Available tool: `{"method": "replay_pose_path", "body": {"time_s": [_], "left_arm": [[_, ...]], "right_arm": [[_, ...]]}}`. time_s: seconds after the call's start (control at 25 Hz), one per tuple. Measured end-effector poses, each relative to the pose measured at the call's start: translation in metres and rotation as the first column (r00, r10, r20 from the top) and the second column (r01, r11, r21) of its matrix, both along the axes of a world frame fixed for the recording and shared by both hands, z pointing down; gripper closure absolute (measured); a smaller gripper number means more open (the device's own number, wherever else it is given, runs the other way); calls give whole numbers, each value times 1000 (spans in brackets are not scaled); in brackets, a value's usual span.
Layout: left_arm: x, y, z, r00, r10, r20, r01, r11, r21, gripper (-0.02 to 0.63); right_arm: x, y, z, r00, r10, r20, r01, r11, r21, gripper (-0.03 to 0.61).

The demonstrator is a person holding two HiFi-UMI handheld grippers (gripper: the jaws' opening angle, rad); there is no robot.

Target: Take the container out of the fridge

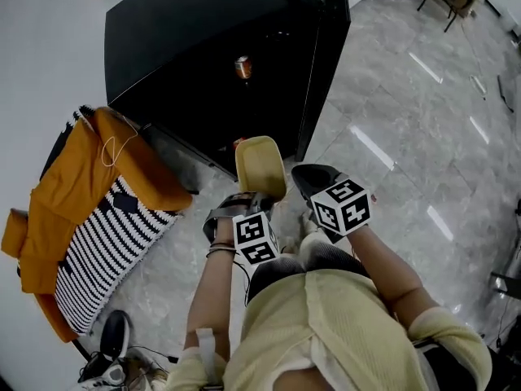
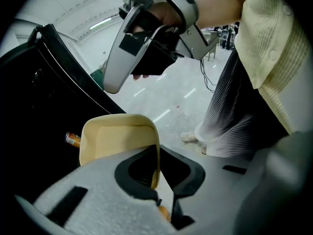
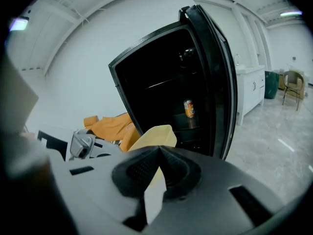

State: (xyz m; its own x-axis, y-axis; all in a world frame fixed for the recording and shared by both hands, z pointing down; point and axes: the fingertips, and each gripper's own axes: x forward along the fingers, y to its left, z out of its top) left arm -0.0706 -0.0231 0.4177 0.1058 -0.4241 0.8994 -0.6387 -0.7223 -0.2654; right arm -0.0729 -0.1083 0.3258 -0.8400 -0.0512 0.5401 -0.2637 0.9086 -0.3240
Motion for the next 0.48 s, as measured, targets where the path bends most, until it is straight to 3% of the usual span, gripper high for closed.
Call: {"method": "replay_pose_path", "body": {"time_s": [0.48], "left_arm": [[15,21,-50,999,11,49,-11,1000,-8,586]], "right_arm": [[10,14,-43,997,-47,61,48,999,-9,551]]}}
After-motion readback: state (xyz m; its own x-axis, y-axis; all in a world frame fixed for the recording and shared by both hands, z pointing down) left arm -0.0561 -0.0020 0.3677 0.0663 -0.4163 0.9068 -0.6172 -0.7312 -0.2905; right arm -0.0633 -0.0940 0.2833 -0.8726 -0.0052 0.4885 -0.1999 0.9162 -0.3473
